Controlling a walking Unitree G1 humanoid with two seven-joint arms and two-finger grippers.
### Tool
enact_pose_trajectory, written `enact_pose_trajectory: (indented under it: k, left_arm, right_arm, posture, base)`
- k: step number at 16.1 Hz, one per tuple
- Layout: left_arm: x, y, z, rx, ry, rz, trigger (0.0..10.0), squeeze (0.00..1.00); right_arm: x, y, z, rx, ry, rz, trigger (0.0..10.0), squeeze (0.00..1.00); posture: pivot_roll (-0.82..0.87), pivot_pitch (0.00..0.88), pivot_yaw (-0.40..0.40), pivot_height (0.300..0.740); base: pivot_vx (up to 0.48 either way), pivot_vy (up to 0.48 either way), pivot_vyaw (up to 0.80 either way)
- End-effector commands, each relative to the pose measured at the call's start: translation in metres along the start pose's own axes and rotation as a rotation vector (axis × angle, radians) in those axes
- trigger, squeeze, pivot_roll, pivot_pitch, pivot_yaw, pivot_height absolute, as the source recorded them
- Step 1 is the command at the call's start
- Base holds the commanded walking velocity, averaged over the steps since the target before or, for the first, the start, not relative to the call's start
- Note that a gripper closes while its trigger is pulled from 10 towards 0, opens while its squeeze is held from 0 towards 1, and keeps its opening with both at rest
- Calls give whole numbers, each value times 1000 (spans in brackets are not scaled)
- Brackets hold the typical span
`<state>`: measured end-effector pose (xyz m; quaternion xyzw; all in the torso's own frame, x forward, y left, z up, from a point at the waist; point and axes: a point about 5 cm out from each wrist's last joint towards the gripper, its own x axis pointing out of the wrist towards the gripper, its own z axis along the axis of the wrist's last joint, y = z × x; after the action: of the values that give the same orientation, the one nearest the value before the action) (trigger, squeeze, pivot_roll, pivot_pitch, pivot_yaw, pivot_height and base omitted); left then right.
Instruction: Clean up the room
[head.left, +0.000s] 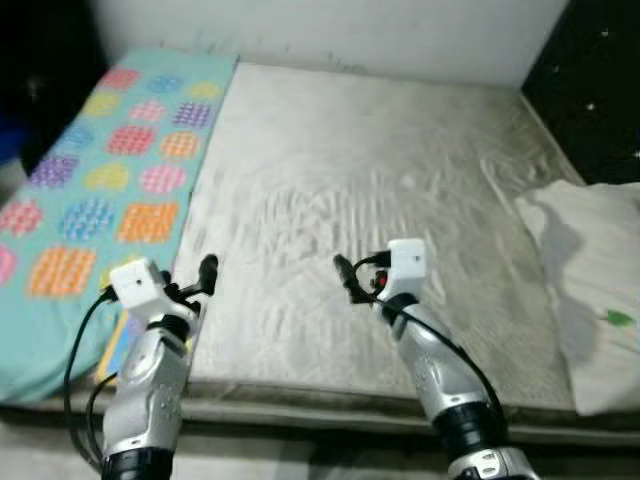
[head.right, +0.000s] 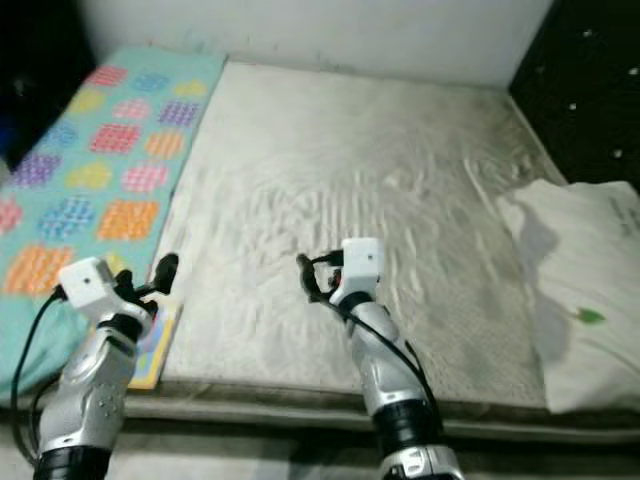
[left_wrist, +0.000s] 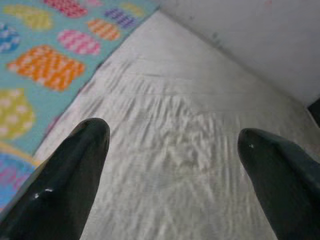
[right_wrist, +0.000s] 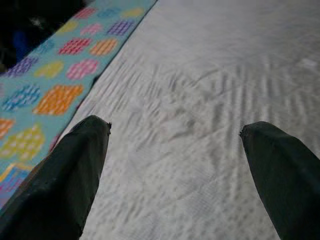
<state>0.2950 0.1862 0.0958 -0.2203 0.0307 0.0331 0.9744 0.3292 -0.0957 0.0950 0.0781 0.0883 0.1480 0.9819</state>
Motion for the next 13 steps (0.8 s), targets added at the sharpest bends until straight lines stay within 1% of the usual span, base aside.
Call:
enact_pose_trajectory:
  k: [1, 7, 9, 10, 13]
  left_arm:
    - [1, -11, -3, -19, 2, -35, 10000, 0]
    - [1, -9, -4, -25, 9, -16, 10000, 0]
    - [0, -9, -4, -25, 11, -17, 10000, 0]
    - [0, -9, -5, -24, 13, -17, 10000, 0]
    - [0, -8, -6, -24, 20, -14, 10000, 0]
  right_arm:
    - [-5, -15, -3, -3, 17, -45, 10000, 0]
    - [-5, -15, -4, -6, 20, -44, 10000, 0]
    - [-5, -15, -5, -6, 25, -43, 10000, 0]
    - [-5, -15, -5, -6, 25, -42, 10000, 0]
    - [-5, -15, -5, -6, 25, -40, 10000, 0]
  posture:
    - [-77, 96, -38, 740]
    - [-75, 87, -39, 740]
    - [-75, 85, -39, 740]
    - [-73, 84, -40, 740]
    - [-74, 83, -40, 740]
  base:
    - [0, 0, 0]
    - [0, 0, 0]
    - [0, 287, -800]
    - [0, 368, -444]
    - [0, 421, 0]
